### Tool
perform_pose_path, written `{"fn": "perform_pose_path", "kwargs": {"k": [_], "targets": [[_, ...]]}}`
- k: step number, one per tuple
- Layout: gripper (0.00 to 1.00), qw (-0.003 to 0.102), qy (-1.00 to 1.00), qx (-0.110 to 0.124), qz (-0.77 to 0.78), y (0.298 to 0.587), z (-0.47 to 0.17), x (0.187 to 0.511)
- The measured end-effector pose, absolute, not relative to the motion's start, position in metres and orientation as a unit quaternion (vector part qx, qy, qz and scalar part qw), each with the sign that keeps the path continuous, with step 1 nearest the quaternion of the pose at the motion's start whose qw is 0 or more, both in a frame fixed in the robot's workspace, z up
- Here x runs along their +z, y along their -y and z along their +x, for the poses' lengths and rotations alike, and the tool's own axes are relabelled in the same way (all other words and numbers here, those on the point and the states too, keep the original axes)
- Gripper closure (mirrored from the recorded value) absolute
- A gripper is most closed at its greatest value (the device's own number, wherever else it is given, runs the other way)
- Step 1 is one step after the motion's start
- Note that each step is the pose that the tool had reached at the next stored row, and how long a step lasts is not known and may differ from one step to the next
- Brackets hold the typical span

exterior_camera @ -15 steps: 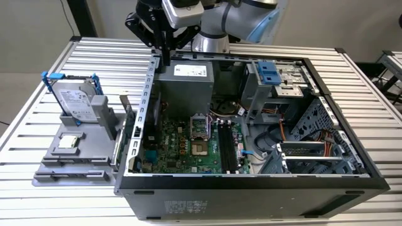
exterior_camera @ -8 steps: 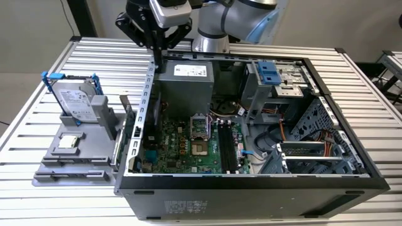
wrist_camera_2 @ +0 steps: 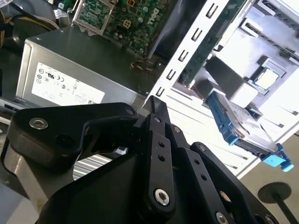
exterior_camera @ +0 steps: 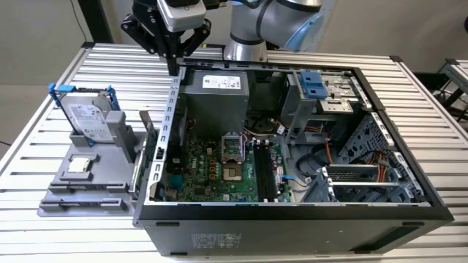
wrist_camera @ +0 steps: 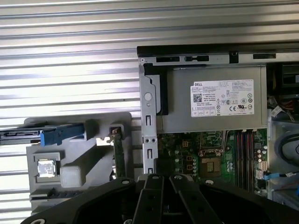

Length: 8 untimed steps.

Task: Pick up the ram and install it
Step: 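Reach for the ram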

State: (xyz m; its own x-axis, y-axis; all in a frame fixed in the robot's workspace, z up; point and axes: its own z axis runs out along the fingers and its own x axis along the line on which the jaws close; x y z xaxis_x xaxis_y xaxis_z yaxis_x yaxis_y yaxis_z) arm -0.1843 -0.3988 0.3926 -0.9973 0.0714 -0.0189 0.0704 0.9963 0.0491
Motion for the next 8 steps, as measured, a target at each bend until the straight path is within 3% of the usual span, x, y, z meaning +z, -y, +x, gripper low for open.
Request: {"fn": "perform_pose_path", "kwargs": {"k": [8], "targets": [[1.00, 0.010, -0.999, 0.024, 0.035, 0.399, -0.203, 0.393]]}}
